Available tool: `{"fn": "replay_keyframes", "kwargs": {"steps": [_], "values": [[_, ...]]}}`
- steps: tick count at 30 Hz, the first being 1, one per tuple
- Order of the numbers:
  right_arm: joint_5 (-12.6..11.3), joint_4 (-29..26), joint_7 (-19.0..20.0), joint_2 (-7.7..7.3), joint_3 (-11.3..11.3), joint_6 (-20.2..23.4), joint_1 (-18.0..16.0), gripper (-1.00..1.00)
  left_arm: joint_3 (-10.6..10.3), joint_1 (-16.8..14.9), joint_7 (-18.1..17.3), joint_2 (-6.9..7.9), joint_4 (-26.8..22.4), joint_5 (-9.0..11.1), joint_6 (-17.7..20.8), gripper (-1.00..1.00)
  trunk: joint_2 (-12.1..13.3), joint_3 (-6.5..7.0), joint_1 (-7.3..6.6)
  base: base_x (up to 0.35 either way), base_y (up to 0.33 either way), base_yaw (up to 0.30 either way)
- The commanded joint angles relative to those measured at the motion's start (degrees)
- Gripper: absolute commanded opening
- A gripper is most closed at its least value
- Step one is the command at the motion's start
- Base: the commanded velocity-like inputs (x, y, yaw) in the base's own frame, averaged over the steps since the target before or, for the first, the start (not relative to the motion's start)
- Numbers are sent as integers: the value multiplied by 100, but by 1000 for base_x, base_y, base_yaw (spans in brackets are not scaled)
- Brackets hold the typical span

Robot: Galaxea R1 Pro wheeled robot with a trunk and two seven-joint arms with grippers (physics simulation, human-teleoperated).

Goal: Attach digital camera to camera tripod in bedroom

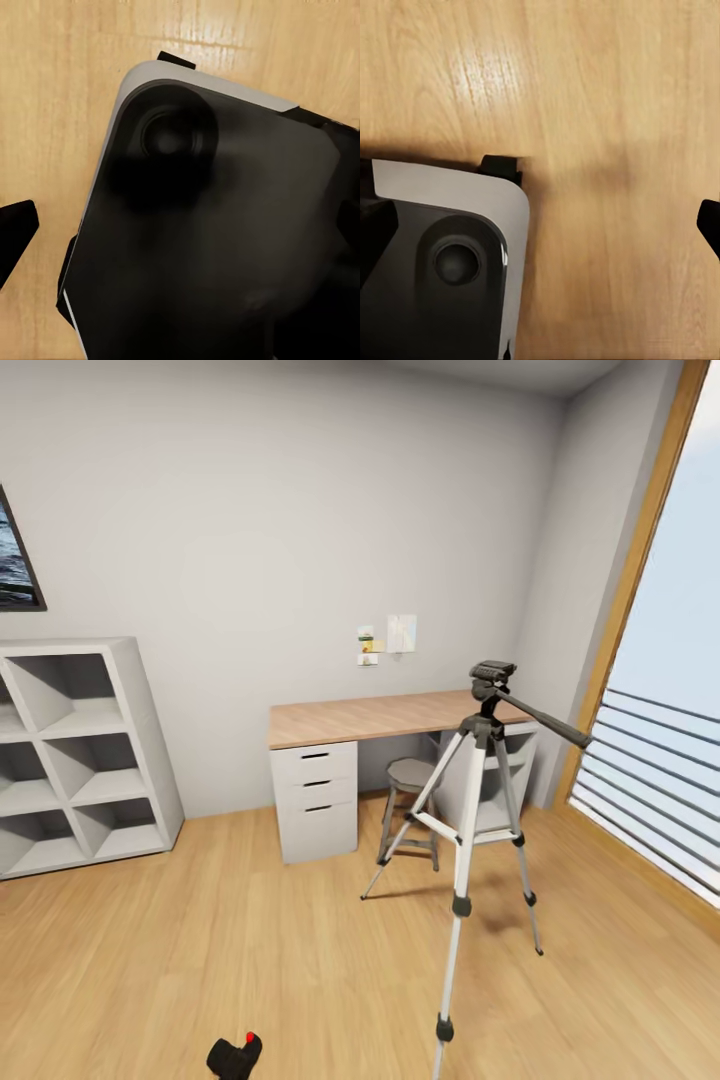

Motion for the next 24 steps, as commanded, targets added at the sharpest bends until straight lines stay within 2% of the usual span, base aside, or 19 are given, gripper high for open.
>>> {"fn": "replay_keyframes", "kwargs": {"steps": [1, 19, 24], "values": [[10, 17, 0, 2, 41, -38, -9, 100, 3, 1, 1, -1, -5, 23, -10, 100, -4, -5, 0, -56, 292, 0], [0, 19, -37, 63, 41, -50, -9, 100, -4, 1, -8, 7, -5, 16, -10, 100, -4, -5, 0, -7, 336, -1], [-9, 19, -38, 74, 34, -40, -9, 100, -5, 1, -8, 7, -5, 15, -10, 100, -4, -5, 0, 0, 350, -147]]}}
